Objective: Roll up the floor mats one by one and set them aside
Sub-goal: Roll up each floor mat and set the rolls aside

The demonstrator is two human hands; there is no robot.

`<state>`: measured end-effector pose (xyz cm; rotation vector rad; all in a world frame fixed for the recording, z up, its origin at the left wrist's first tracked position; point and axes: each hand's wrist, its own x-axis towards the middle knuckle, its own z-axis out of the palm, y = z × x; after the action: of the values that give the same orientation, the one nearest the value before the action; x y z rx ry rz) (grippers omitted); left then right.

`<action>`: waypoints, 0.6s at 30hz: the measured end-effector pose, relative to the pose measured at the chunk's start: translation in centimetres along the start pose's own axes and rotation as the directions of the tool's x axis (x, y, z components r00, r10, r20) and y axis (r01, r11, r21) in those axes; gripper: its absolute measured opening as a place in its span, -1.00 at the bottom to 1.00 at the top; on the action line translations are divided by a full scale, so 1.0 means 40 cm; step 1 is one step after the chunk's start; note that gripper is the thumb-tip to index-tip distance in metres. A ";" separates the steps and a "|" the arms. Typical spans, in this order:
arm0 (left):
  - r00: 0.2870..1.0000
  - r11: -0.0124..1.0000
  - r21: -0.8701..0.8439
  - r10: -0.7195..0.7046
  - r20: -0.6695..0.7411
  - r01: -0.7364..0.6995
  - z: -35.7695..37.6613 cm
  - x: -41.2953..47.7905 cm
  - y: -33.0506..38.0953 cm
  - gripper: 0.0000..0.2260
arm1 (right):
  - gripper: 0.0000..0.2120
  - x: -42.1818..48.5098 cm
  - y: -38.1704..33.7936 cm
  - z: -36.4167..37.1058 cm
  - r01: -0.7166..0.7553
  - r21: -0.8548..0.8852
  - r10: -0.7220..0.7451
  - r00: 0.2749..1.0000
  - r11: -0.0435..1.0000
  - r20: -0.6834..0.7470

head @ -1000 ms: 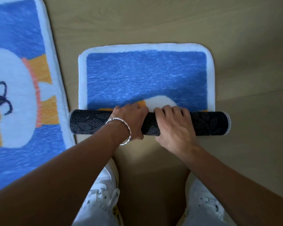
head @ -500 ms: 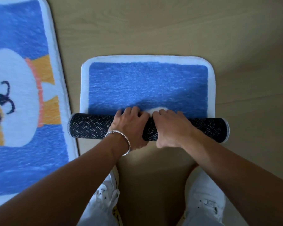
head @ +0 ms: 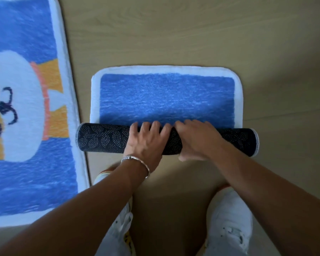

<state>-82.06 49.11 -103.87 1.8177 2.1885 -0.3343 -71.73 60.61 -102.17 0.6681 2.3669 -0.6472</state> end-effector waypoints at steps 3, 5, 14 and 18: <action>0.988 0.995 -0.095 0.033 0.150 -0.019 -0.025 0.035 -0.016 -0.53 | -0.37 -0.016 -0.004 0.030 -0.043 -0.095 0.028 0.987 0.995 -0.158; 0.974 0.988 -0.145 0.074 0.212 -0.043 -0.044 0.063 -0.034 -0.52 | -0.20 -0.041 -0.007 0.067 -0.141 -0.163 0.082 0.943 0.977 -0.322; 0.997 0.998 0.067 -0.014 -0.072 0.019 -0.005 0.017 -0.038 -0.42 | -0.44 0.018 0.019 -0.019 -0.074 -0.005 0.075 0.996 0.997 0.049; 0.988 0.998 -0.055 0.052 0.149 -0.044 -0.048 0.068 -0.060 -0.55 | -0.36 0.025 0.032 -0.043 -0.077 0.070 0.064 0.984 0.995 0.169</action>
<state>-84.99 51.84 -103.05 1.7544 2.0303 -0.3873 -72.36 62.90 -101.95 0.6999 2.1642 -0.7365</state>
